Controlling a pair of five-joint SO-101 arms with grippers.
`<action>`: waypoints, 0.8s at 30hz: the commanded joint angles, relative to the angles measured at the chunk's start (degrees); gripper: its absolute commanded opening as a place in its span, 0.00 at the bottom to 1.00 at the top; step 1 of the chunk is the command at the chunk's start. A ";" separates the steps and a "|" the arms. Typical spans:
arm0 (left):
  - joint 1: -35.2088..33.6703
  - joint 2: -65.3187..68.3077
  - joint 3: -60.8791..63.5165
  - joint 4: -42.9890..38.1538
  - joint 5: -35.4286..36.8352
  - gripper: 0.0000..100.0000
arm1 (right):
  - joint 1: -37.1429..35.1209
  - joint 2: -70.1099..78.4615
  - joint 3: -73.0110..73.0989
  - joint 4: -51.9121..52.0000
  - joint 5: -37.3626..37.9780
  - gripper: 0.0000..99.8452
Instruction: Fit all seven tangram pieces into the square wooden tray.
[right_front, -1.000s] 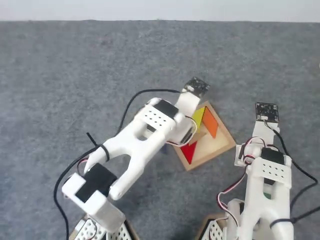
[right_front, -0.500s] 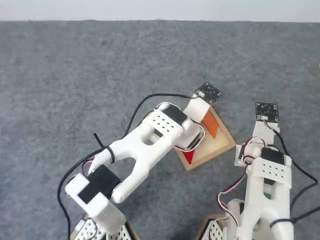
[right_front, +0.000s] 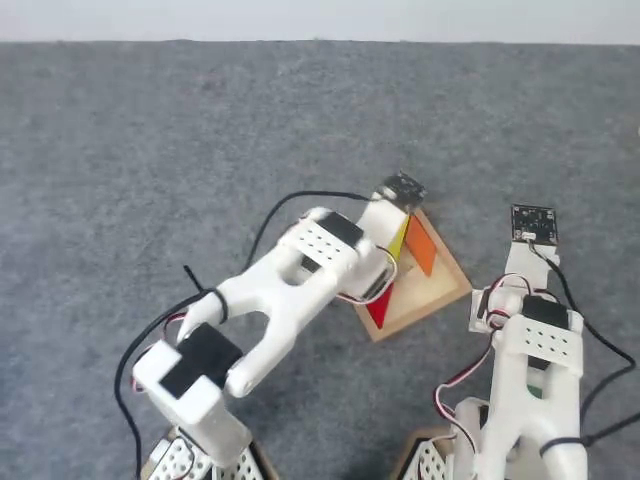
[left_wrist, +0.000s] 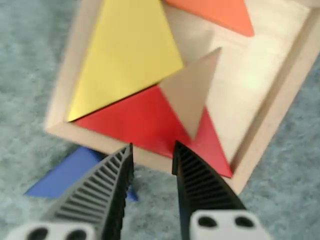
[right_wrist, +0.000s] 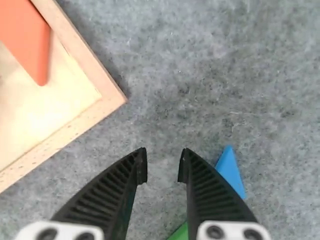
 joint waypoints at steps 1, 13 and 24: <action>2.29 2.90 -1.10 -2.37 -0.62 0.13 | -0.75 -1.10 -0.18 -0.75 0.53 0.11; 2.64 5.45 -10.59 0.70 -0.53 0.13 | -0.75 -1.10 -0.18 -0.92 0.53 0.11; 4.22 11.69 -17.89 1.23 -1.49 0.13 | -0.75 -1.10 -0.18 -0.92 0.53 0.11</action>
